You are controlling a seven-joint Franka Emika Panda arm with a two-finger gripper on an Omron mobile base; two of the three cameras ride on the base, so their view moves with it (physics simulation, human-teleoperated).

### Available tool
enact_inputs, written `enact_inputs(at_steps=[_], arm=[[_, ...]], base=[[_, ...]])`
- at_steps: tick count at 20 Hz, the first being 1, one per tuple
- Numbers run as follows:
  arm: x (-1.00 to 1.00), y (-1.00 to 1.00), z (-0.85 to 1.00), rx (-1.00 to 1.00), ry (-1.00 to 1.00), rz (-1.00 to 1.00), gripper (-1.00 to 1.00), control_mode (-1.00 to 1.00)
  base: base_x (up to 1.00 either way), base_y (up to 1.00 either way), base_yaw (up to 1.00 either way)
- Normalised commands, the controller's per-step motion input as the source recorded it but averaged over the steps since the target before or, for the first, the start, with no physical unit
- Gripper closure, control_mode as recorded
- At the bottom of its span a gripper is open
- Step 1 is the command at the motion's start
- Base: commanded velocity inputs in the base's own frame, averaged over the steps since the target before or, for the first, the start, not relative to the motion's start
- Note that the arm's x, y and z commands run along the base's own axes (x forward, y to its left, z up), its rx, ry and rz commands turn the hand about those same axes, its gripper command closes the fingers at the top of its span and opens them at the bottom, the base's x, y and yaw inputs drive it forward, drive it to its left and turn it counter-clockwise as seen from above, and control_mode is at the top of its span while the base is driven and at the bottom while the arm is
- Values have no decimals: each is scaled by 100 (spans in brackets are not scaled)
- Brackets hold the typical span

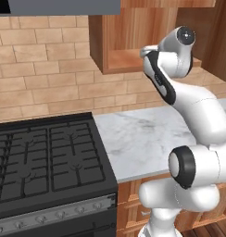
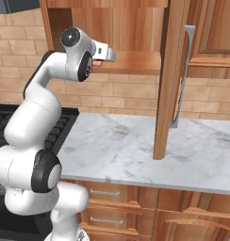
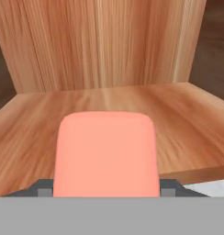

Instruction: Pick up the bar soap and bar soap from the sink, and place them back in the cabinet, and close the cabinet door.

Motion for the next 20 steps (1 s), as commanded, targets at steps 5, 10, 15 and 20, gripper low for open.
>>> enact_inputs(at_steps=[5,10,15,20], arm=[[39,0,-15,0,0,0,100,-100],[43,0,-9,0,0,0,100,-100],[45,0,-10,0,0,0,100,-100],[39,0,-10,0,0,0,100,-100]], base=[[0,0,0],[0,0,0],[0,0,0],[0,0,0]])
